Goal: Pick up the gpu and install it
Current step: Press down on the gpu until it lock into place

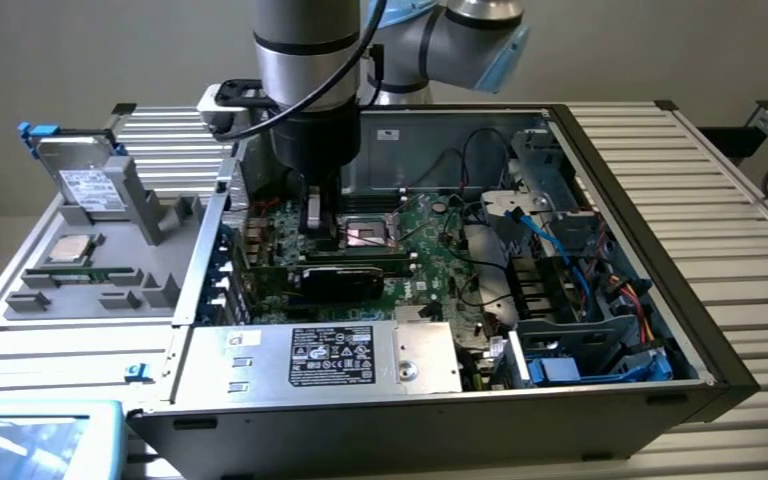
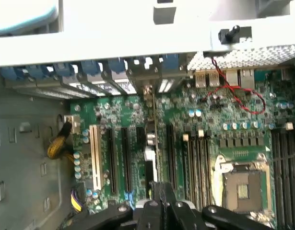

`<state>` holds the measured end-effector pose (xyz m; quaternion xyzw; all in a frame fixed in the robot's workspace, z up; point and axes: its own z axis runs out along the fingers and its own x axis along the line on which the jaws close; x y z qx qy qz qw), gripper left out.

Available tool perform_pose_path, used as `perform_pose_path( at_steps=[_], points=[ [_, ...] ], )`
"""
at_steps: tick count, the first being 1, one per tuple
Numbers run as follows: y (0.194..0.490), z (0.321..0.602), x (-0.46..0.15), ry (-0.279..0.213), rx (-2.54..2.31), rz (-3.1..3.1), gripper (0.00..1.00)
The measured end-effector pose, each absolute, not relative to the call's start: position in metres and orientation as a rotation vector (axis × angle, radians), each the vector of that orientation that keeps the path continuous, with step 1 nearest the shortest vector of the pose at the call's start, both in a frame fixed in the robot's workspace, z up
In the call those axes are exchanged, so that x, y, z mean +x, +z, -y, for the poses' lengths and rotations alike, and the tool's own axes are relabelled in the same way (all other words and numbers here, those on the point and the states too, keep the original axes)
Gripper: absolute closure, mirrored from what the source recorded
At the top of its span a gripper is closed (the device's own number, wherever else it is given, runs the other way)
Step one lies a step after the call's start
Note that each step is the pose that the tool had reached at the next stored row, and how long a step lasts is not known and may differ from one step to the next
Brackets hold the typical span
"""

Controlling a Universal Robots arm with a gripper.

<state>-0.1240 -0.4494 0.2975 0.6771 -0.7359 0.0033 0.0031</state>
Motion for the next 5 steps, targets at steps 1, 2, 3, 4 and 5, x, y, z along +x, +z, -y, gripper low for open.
perform_pose_path(
  at_steps=[1,2,3,4,5],
  points=[
    [0.2975,0.4494,-0.1240,0.010,2.123,2.307,0.88],
    [0.2975,0.4494,-0.1240,0.010,2.123,2.307,0.88],
    [0.2975,0.4494,-0.1240,0.010,2.123,2.307,0.88],
    [0.2975,0.4495,-0.1240,0.010,2.124,2.307,0.88],
    [0.2975,0.4495,-0.1240,0.010,2.124,2.306,0.88]
  ],
)
